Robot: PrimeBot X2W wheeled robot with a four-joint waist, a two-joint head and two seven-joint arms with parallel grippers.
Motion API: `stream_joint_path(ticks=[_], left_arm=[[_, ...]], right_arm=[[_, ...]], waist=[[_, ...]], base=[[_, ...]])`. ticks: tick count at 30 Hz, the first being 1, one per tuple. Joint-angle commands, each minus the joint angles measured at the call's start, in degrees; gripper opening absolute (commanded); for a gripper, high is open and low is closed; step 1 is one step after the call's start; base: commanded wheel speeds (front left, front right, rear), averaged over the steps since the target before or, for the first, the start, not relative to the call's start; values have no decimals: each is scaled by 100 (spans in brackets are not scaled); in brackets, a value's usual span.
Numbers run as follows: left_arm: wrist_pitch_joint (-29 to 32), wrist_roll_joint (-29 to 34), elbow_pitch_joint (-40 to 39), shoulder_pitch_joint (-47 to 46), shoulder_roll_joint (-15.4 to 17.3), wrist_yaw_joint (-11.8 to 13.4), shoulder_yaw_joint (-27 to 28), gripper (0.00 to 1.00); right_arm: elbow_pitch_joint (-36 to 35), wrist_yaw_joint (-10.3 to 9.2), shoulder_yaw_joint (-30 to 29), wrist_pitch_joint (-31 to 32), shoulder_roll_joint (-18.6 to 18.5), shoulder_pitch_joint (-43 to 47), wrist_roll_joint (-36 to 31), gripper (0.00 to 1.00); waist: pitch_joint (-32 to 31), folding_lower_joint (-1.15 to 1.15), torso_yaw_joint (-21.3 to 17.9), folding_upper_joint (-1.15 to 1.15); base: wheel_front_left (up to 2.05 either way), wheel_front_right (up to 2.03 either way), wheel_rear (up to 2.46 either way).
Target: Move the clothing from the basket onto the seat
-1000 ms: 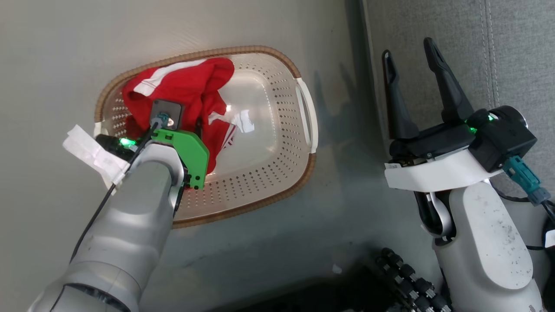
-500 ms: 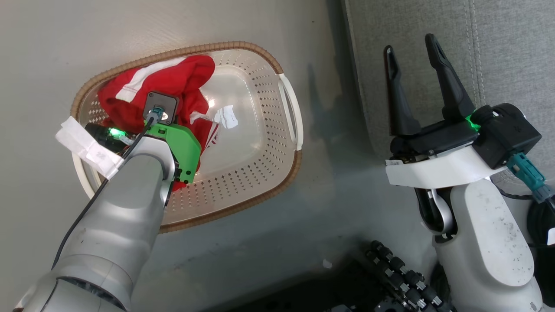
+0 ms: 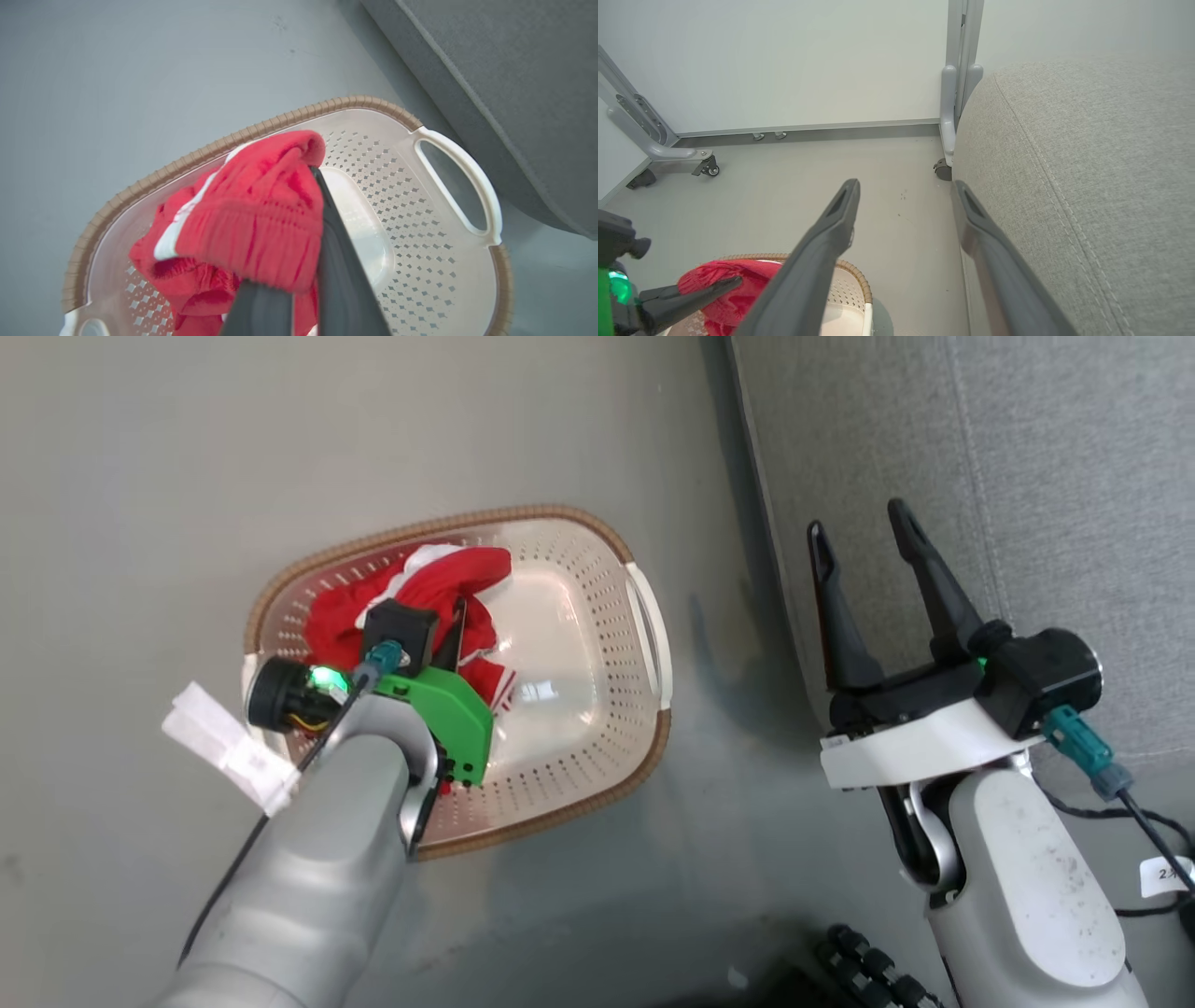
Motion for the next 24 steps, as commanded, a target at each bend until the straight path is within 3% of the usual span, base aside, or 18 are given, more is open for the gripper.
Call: stream_joint_path(ticks=[1,14,24], left_arm=[[-11,60,-230,286,73,62,83,0],[-11,521,-2615,1852,271,170,749,0],[-12,788,-4146,2459,281,69,1160,0]], right_arm=[[54,0,-4,-18,-16,134,-45,100],[234,0,-140,141,-20,815,-110,100],[23,0,-279,449,-27,1353,-129,100]], waist=[[-675,0,257,0],[-2088,0,604,0],[-2931,0,790,0]], base=[[0,0,0],[0,0,0],[0,0,0]])
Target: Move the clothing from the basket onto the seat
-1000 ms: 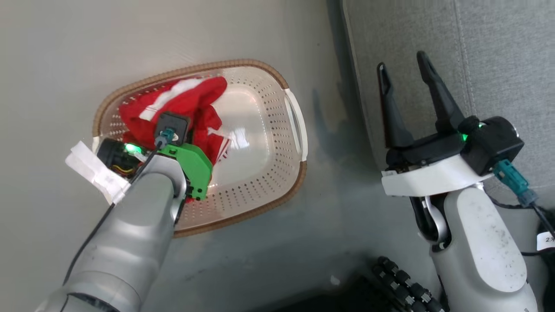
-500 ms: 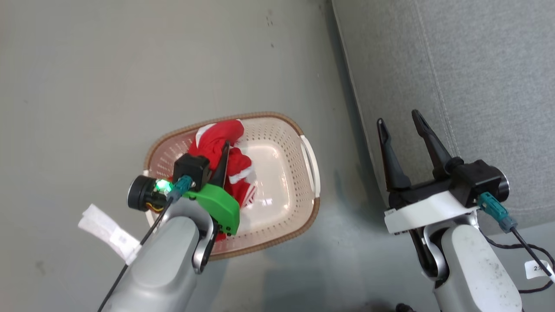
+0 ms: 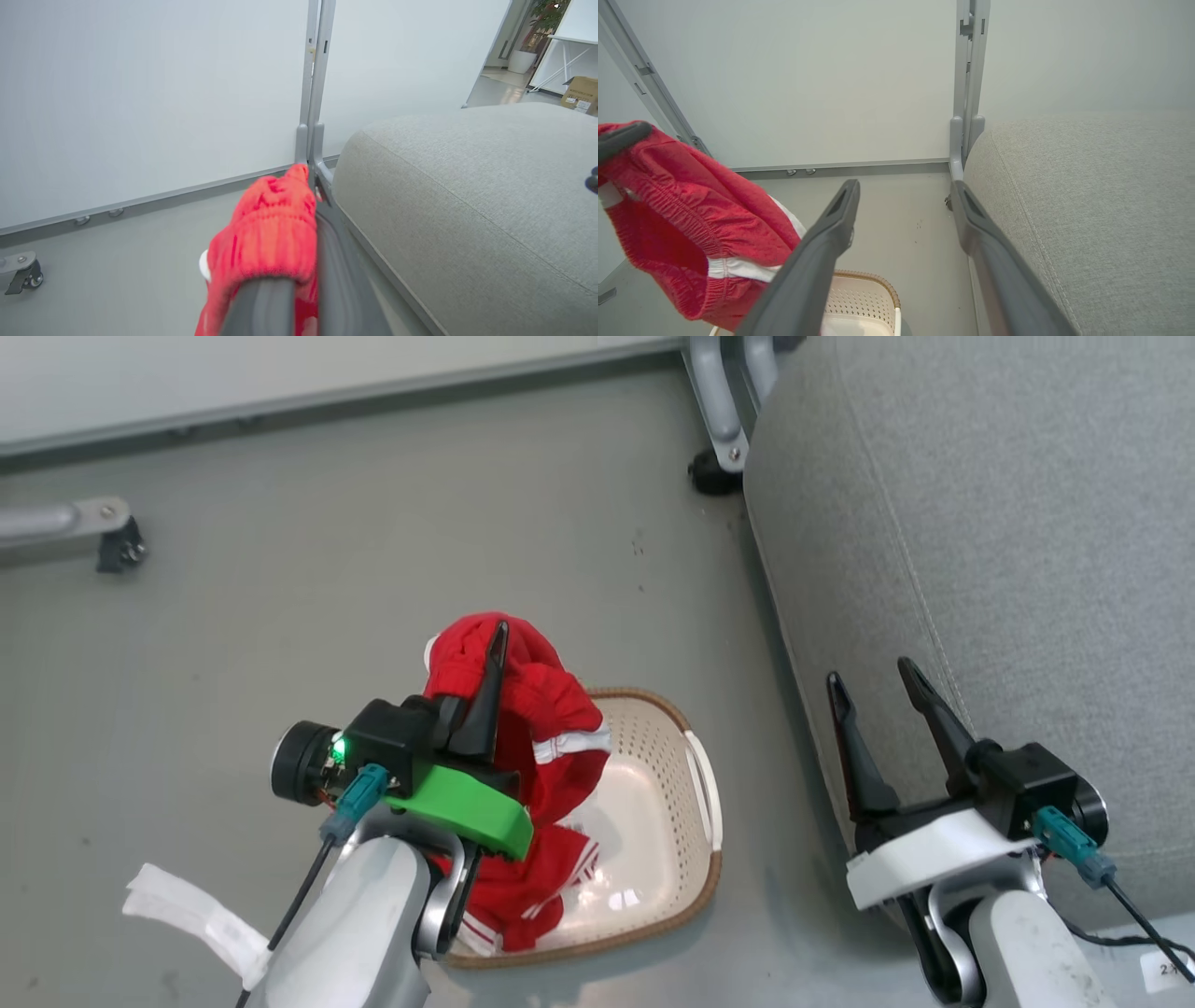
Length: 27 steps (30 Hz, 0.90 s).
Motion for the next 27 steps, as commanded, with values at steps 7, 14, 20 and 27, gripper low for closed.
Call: stream_joint_path(ticks=[7,14,20,27], left_arm=[[-1,172,-937,293,-61,-88,287,0],[0,253,-1680,587,-118,-221,420,0],[0,271,-2034,902,-122,-320,343,0],[0,211,-2172,1180,-104,-338,234,0]], right_arm=[[-238,0,-93,253,-38,496,-58,100],[-558,0,-84,509,-43,846,-66,100],[-818,0,-108,668,-42,1105,-62,100],[-986,0,-118,785,-31,1343,-15,100]], waist=[[-968,0,317,0],[-1369,0,347,0],[-1529,0,342,0],[-1617,0,325,0]], base=[[0,0,0],[0,0,0],[0,0,0],[0,0,0]])
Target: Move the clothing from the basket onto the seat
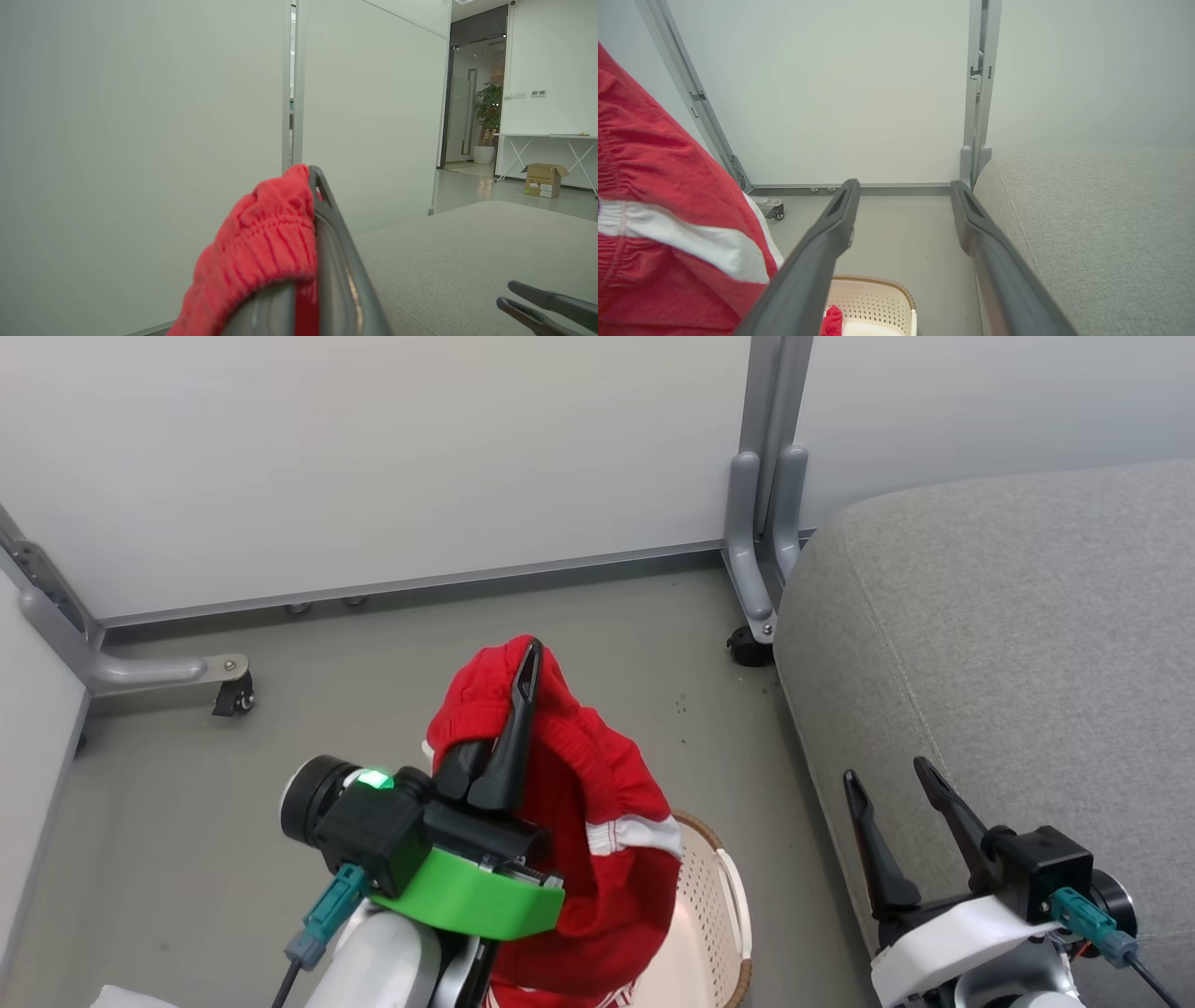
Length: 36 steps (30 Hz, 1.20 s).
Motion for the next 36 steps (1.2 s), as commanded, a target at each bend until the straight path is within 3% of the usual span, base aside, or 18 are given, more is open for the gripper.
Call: stream_joint_path(ticks=[1,16,22,30,36], left_arm=[[3,-26,-54,81,35,-4,-2,0],[19,-111,-148,182,106,31,-51,0],[21,-144,-140,180,104,43,-74,0],[23,-179,-167,157,103,49,-108,0],[77,-205,-136,108,92,11,-217,0]], right_arm=[[-38,0,-7,20,-14,91,24,100],[-29,0,43,53,-2,90,40,100],[-11,0,351,81,-43,-34,124,100],[157,0,1758,216,-194,-508,838,100],[570,1,2793,148,-270,-1340,1289,100]], waist=[[-2,1,-8,0],[-16,1,-22,0],[-13,1,-12,0],[25,1,-4,0],[64,1,80,0]], base=[[0,0,0],[0,0,0],[0,0,0],[0,0,0],[0,0,0]])
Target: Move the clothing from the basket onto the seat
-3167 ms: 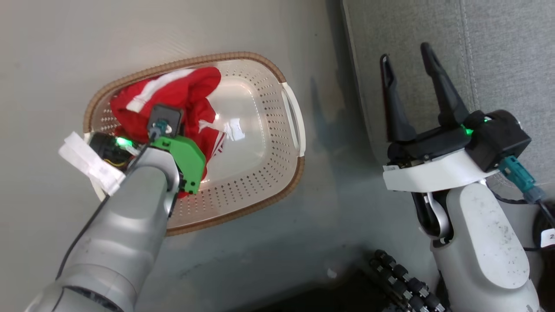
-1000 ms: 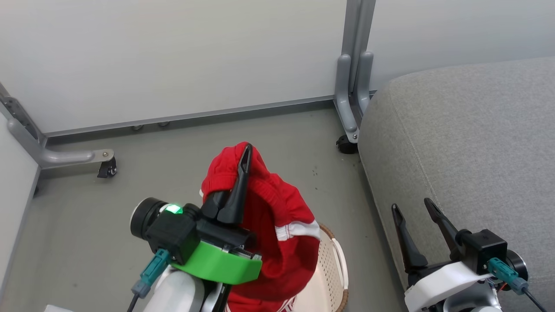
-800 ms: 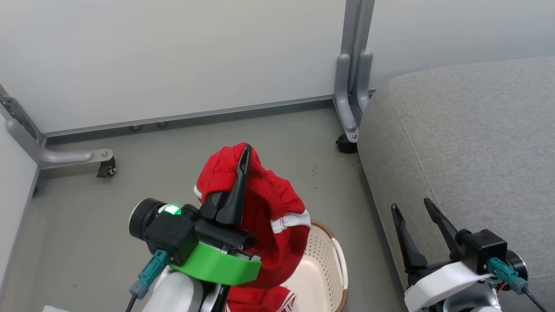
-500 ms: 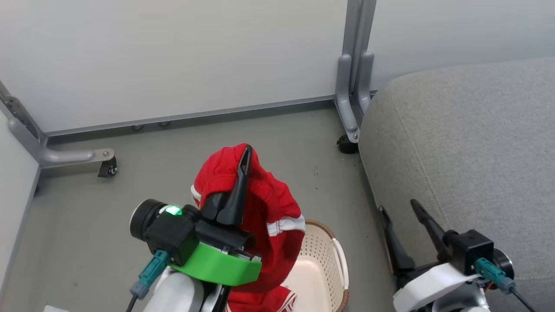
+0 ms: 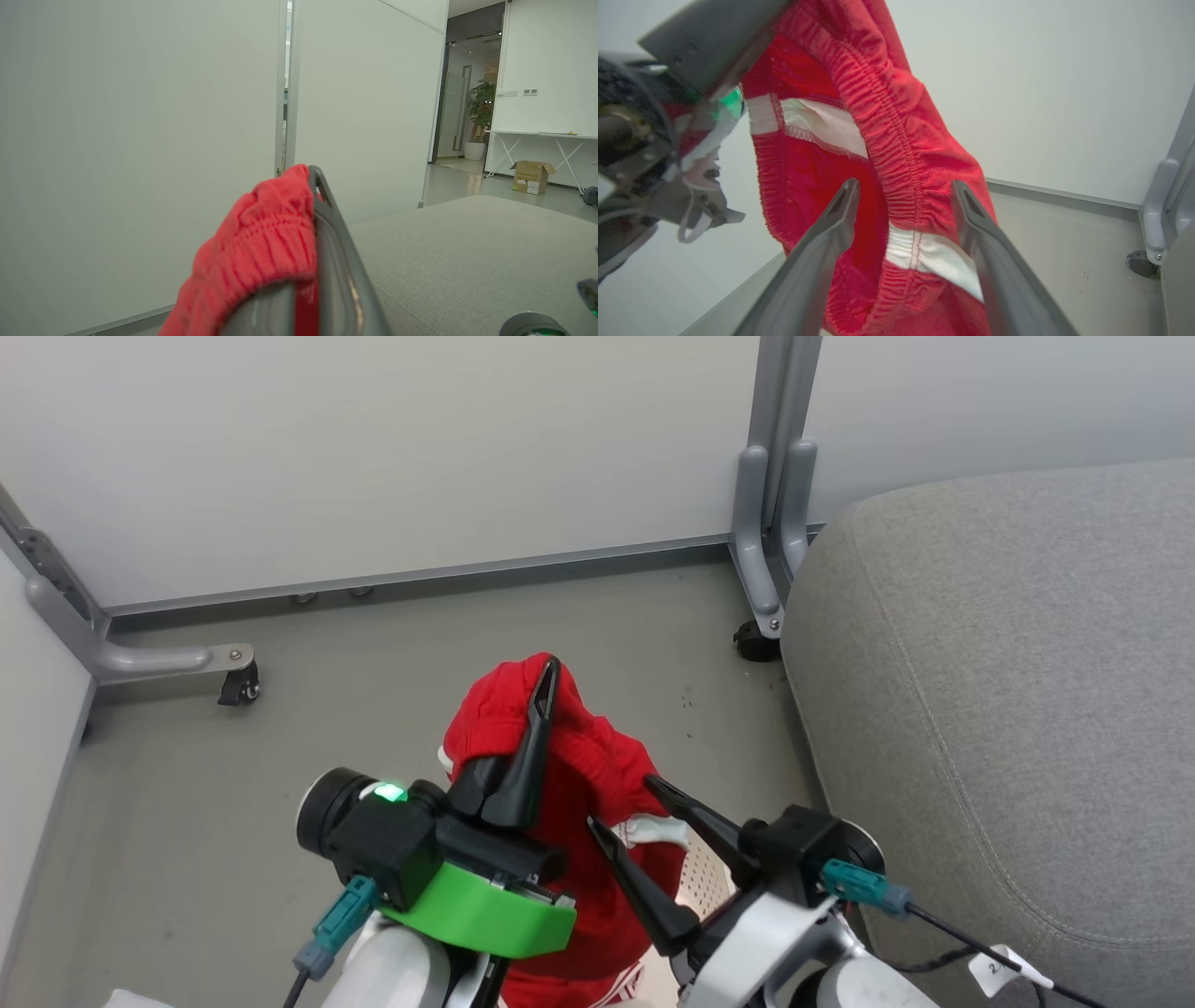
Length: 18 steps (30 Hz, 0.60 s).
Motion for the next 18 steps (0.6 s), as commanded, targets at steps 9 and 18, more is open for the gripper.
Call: stream_joint_path(ticks=[9,18], left_arm=[[52,-87,72,-39,-57,-87,-197,0],[65,-147,108,-93,-56,-83,-249,0]], right_arm=[[843,1,463,-231,145,-956,37,100],[1412,2,646,-251,240,-1350,273,0]], waist=[[47,0,114,0],[55,0,126,0]], base=[[0,0,0],[0,0,0]])
